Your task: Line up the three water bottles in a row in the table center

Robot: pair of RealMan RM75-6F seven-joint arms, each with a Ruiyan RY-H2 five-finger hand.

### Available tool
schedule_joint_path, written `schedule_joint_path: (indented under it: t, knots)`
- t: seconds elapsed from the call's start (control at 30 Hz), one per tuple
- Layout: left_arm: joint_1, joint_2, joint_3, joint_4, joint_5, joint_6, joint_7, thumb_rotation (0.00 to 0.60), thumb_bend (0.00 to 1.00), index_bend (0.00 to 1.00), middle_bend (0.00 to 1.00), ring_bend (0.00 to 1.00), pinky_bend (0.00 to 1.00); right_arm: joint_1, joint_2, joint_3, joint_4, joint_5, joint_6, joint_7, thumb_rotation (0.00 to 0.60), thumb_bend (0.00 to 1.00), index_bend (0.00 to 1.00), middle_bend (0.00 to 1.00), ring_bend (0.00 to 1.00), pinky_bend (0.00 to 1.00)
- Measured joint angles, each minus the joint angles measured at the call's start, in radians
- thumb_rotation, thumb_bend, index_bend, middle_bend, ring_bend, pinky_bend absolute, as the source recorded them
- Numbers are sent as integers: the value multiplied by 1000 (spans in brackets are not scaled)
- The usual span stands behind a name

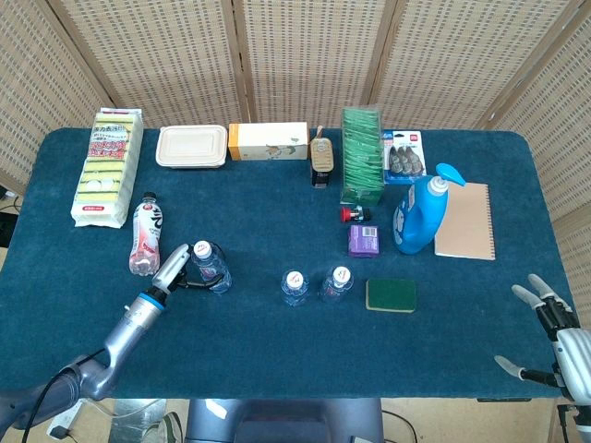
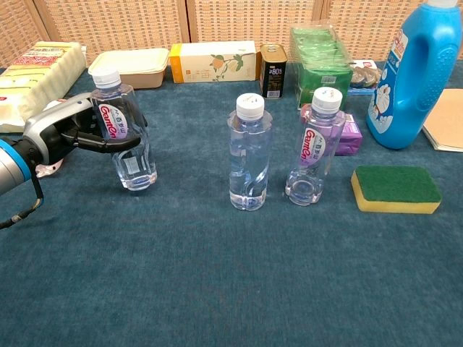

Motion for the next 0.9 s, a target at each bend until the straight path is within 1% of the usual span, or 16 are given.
schedule_joint_path:
  t: [0.13, 0.23, 0.33, 0.43, 0.53, 0.67, 0.9]
  knots:
    - [9, 9, 12, -25, 26, 37, 34, 600, 314, 554, 528, 401, 455, 0, 1, -2, -2, -4, 1, 0, 600, 0, 132, 0, 0, 72]
    - [16, 3, 26, -37, 51, 69, 83, 600, 307, 554, 528, 401, 455, 0, 1, -3, -3, -4, 1, -2, 600, 0, 132, 0, 0, 72]
    - [22, -15, 46, -50, 80, 97, 126, 600, 300, 554, 528, 401, 455, 0, 1, -3, -4, -5, 1, -4, 600, 0, 132, 0, 0, 72]
    - [24, -39, 52, -52, 89, 106, 160, 600, 299, 554, 528, 401, 455, 1, 0, -4, -4, -5, 1, -4, 600, 0, 132, 0, 0, 72]
    - [20, -60, 50, -52, 92, 107, 190, 600, 298, 554, 527, 401, 455, 2, 1, -3, -3, -3, 0, -2, 600, 0, 132, 0, 0, 72]
    - [9, -83, 36, -51, 86, 105, 222, 600, 300, 554, 527, 401, 455, 2, 1, -3, -1, -1, 0, 2, 600, 0, 132, 0, 0, 72]
    - [-6, -106, 22, -53, 73, 85, 270, 600, 297, 554, 527, 401, 452, 3, 1, -3, 0, -2, 0, 6, 600, 0, 133, 0, 0, 72]
